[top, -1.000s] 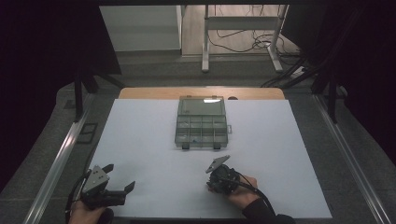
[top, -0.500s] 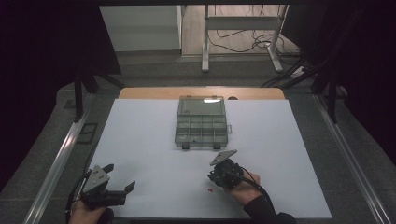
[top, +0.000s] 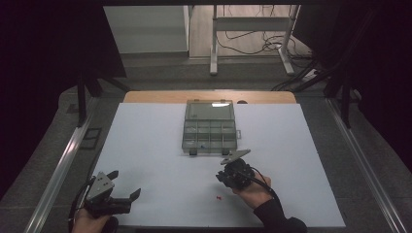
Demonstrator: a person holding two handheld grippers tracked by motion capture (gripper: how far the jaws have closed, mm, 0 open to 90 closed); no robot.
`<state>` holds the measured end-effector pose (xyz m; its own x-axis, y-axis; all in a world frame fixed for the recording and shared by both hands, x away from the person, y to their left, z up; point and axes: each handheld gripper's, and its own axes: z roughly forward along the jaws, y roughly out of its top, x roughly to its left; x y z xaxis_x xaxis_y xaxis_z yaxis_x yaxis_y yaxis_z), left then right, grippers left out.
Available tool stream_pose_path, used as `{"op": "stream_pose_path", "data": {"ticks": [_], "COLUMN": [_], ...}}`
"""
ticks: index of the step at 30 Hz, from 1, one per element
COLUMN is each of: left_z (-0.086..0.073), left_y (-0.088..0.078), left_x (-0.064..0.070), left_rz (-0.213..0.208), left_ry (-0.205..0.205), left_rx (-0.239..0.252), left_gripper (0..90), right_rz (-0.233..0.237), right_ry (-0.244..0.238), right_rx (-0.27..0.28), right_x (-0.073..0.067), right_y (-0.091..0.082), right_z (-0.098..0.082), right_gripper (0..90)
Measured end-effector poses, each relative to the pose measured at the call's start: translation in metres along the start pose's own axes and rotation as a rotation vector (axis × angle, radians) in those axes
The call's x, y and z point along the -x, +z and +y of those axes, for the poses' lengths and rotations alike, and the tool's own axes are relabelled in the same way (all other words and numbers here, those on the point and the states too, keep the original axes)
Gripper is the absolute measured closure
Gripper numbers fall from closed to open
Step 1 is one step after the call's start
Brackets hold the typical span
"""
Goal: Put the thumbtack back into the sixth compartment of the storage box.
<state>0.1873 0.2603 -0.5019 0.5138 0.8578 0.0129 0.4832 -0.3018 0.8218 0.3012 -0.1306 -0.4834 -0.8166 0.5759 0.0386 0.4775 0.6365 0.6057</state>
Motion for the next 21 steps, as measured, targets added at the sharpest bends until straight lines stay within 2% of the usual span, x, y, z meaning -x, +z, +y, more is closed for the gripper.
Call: {"op": "stream_pose_path", "data": {"ticks": [9, 21], "left_z": [0.0, 0.0], "left_y": [0.0, 0.0], "left_x": [0.0, -0.001], "left_rz": [0.0, -0.001], "left_ry": [-0.001, -0.004], "left_rx": [-0.001, 0.002], "left_gripper": [2.9, 2.9], "right_rz": [-0.003, -0.035], "right_ry": [0.023, 0.039], "right_rx": [0.034, 0.066], "right_x": [0.01, 0.019], "right_y": [0.0, 0.006], "right_z": [0.009, 0.026], "right_gripper": [81.5, 81.5]}}
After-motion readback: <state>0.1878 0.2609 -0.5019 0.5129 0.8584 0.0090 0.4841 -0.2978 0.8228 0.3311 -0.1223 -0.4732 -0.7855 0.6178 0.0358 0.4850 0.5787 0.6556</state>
